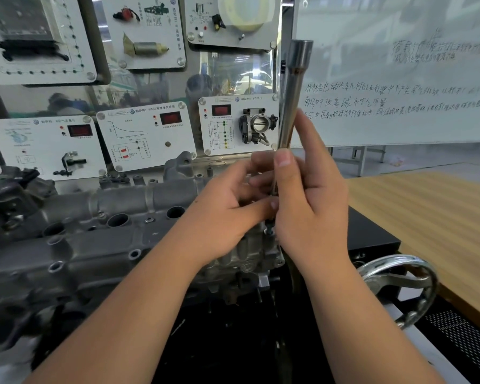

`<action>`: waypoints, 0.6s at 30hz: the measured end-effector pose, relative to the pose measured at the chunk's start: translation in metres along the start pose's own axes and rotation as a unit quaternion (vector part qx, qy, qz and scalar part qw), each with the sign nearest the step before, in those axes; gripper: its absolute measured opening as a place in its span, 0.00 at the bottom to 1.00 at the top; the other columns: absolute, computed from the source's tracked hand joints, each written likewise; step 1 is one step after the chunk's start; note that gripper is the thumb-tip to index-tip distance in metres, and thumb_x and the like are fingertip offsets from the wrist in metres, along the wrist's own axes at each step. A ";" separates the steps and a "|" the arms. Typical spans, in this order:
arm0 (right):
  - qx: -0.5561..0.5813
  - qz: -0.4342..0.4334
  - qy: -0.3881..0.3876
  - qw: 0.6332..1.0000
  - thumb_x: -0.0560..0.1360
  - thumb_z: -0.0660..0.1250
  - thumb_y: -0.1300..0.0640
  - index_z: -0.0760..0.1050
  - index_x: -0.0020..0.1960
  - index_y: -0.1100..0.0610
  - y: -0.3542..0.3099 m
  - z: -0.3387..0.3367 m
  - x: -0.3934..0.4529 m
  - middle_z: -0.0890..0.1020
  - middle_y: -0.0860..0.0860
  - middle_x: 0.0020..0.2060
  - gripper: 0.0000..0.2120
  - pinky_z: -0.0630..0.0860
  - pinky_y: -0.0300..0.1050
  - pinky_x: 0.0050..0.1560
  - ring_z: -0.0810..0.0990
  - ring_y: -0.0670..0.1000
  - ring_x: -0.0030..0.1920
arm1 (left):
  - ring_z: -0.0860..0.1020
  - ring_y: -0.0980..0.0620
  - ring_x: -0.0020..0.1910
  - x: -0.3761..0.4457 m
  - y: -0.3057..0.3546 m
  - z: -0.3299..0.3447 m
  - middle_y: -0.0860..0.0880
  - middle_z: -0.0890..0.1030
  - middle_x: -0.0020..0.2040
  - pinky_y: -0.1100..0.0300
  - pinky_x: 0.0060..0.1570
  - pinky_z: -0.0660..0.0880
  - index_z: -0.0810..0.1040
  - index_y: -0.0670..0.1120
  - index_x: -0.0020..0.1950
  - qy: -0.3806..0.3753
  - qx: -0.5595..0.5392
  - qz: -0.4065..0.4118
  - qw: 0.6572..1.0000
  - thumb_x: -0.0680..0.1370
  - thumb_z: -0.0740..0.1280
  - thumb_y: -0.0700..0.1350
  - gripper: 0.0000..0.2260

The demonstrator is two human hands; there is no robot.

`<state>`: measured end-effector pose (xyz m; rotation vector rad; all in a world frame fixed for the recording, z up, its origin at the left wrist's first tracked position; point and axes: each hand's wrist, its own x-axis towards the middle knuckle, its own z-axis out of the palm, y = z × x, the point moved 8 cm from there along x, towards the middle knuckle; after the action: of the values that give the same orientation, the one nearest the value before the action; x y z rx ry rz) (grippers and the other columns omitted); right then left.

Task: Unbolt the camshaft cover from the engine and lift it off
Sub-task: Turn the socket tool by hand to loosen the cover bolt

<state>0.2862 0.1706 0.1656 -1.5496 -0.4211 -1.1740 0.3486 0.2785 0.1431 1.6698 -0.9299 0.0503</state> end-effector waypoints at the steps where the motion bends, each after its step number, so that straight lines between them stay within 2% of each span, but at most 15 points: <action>1: 0.007 0.005 -0.004 1.000 0.84 0.60 0.53 0.65 0.77 0.48 0.001 0.001 0.000 0.85 0.47 0.52 0.22 0.82 0.52 0.53 0.85 0.49 0.51 | 0.85 0.45 0.52 0.000 0.001 -0.001 0.47 0.87 0.52 0.43 0.56 0.81 0.74 0.56 0.68 0.012 0.008 0.002 1.000 0.76 0.71 0.44 0.22; 4: 0.002 0.014 -0.011 1.000 0.81 0.65 0.52 0.71 0.74 0.51 0.002 0.003 -0.001 0.85 0.47 0.47 0.22 0.83 0.51 0.48 0.85 0.50 0.46 | 0.85 0.43 0.51 0.001 0.004 -0.003 0.48 0.86 0.52 0.39 0.52 0.82 0.76 0.56 0.63 0.031 0.048 0.010 0.998 0.74 0.72 0.44 0.19; 7: -0.017 0.009 0.020 1.000 0.80 0.66 0.52 0.78 0.67 0.55 0.002 -0.001 -0.002 0.85 0.46 0.46 0.17 0.82 0.46 0.47 0.85 0.47 0.45 | 0.84 0.39 0.52 0.001 0.003 -0.001 0.45 0.86 0.53 0.37 0.52 0.81 0.75 0.56 0.64 0.022 0.050 0.007 0.998 0.75 0.72 0.45 0.19; 9: -0.041 -0.008 0.025 0.999 0.82 0.63 0.52 0.80 0.62 0.58 0.000 -0.002 -0.003 0.83 0.42 0.43 0.15 0.77 0.35 0.44 0.83 0.43 0.44 | 0.84 0.42 0.54 0.000 0.001 0.000 0.49 0.86 0.54 0.46 0.54 0.83 0.75 0.55 0.66 0.009 0.011 0.002 1.000 0.76 0.71 0.46 0.18; 11: -0.050 -0.009 0.018 0.999 0.83 0.60 0.51 0.80 0.62 0.59 0.000 -0.001 -0.002 0.82 0.41 0.40 0.17 0.72 0.29 0.42 0.82 0.40 0.42 | 0.84 0.50 0.58 -0.001 0.001 0.002 0.52 0.86 0.57 0.56 0.58 0.81 0.74 0.53 0.70 -0.009 -0.030 -0.007 0.999 0.78 0.69 0.44 0.20; 14: -0.010 -0.004 0.003 1.000 0.84 0.59 0.51 0.75 0.70 0.53 0.002 0.001 0.000 0.85 0.44 0.44 0.17 0.79 0.37 0.43 0.85 0.45 0.44 | 0.83 0.51 0.60 -0.001 0.003 0.005 0.52 0.86 0.57 0.59 0.58 0.79 0.72 0.51 0.72 -0.028 -0.036 -0.004 0.999 0.80 0.67 0.40 0.21; 16: 0.009 -0.003 -0.004 1.000 0.83 0.59 0.49 0.68 0.73 0.44 0.002 0.001 0.001 0.85 0.45 0.45 0.19 0.83 0.49 0.48 0.85 0.48 0.47 | 0.85 0.48 0.57 -0.001 0.003 0.002 0.49 0.86 0.57 0.52 0.58 0.81 0.74 0.52 0.70 -0.009 -0.016 -0.001 1.000 0.78 0.69 0.43 0.20; 18: 0.017 0.005 -0.012 1.000 0.81 0.62 0.47 0.68 0.71 0.42 0.004 0.002 0.001 0.85 0.46 0.45 0.18 0.83 0.56 0.48 0.86 0.49 0.46 | 0.85 0.43 0.53 0.001 0.002 -0.002 0.47 0.86 0.53 0.40 0.57 0.81 0.76 0.54 0.67 0.017 0.013 0.001 1.000 0.76 0.72 0.46 0.19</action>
<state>0.2905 0.1706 0.1644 -1.5356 -0.4468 -1.1357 0.3483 0.2795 0.1456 1.6873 -0.9101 0.0920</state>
